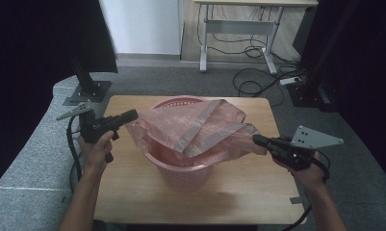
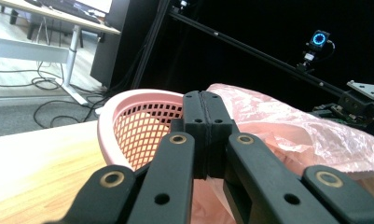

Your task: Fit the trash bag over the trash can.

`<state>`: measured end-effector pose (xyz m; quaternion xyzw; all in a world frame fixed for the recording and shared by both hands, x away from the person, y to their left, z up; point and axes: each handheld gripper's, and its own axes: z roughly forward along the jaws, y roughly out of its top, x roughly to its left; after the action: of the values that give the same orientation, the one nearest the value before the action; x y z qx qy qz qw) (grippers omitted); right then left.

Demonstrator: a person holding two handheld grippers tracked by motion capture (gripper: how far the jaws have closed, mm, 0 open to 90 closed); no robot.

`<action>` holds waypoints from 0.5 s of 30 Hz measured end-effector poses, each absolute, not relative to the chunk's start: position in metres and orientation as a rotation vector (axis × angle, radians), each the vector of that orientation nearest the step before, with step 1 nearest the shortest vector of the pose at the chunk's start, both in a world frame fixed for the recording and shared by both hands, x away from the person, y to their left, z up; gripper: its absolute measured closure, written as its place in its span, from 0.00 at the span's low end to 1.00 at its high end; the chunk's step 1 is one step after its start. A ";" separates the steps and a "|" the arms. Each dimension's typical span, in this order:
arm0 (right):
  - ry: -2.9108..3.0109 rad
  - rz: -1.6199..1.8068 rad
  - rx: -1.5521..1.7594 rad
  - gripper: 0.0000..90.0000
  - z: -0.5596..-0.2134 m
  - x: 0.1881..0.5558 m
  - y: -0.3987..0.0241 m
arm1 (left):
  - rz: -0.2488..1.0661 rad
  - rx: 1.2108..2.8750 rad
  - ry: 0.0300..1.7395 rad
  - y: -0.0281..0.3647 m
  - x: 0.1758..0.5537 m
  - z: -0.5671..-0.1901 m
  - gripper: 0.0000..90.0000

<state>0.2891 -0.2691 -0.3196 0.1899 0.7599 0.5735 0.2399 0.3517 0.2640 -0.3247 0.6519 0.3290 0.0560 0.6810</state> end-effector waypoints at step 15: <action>1.985 1.581 0.595 0.63 -0.311 0.302 -0.270 | 0.118 1.477 0.727 0.262 0.351 -0.324 1.00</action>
<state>0.3018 -0.2695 -0.3113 0.2201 0.7345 0.5851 0.2642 0.3513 0.2616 -0.3245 0.6575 0.3238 0.0525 0.6784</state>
